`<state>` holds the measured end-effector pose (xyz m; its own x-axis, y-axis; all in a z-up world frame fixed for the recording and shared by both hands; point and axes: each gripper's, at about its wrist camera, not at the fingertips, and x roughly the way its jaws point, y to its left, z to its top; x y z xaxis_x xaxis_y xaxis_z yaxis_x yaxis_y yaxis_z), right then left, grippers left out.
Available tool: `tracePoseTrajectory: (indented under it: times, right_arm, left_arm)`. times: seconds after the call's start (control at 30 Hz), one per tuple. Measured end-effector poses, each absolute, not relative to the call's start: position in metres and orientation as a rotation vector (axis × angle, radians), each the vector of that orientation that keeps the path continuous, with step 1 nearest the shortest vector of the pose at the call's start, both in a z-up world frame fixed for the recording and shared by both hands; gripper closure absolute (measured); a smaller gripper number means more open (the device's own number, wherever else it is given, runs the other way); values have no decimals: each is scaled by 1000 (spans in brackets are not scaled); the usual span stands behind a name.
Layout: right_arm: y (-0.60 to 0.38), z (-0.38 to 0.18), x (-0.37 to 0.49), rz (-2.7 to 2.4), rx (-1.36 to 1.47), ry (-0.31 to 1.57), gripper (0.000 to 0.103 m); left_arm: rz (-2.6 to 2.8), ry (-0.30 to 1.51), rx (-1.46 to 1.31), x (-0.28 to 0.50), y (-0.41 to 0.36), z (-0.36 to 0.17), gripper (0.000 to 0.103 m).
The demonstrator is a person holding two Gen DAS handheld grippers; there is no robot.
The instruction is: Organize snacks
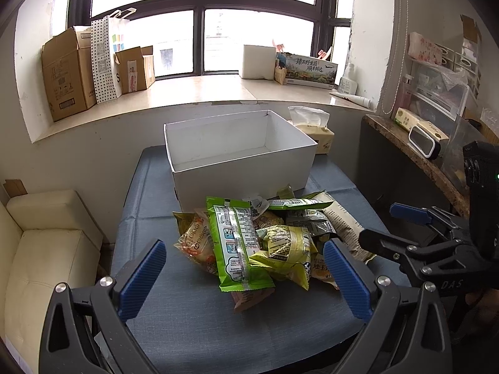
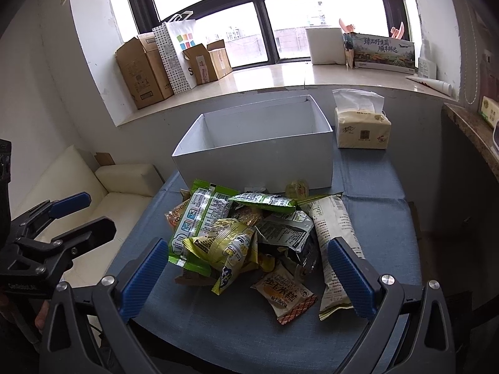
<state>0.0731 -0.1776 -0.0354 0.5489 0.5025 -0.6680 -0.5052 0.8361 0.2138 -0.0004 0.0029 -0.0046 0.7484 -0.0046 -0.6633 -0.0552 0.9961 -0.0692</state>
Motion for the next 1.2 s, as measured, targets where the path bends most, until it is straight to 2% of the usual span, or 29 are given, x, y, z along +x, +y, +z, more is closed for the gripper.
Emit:
tracePoseTrajectory:
  times: [0.27, 0.63, 0.7, 0.73, 1.2]
  right_arm:
    - [-144, -58, 133, 564, -30, 834, 0]
    - [-103, -116, 193, 435, -45, 1009, 0]
    - [-105, -122, 194, 428, -24, 1001, 9]
    - [-106, -124, 194, 422, -21, 999, 26]
    - [-133, -77, 176, 464, 66, 794, 31]
  left_arm:
    - [41, 735, -91, 0, 7, -10, 0]
    - [61, 749, -122, -2, 20, -18, 0]
    - [66, 749, -122, -3, 22, -19, 0]
    - [67, 750, -125, -3, 23, -20, 0]
    - [77, 763, -118, 3, 22, -31, 0]
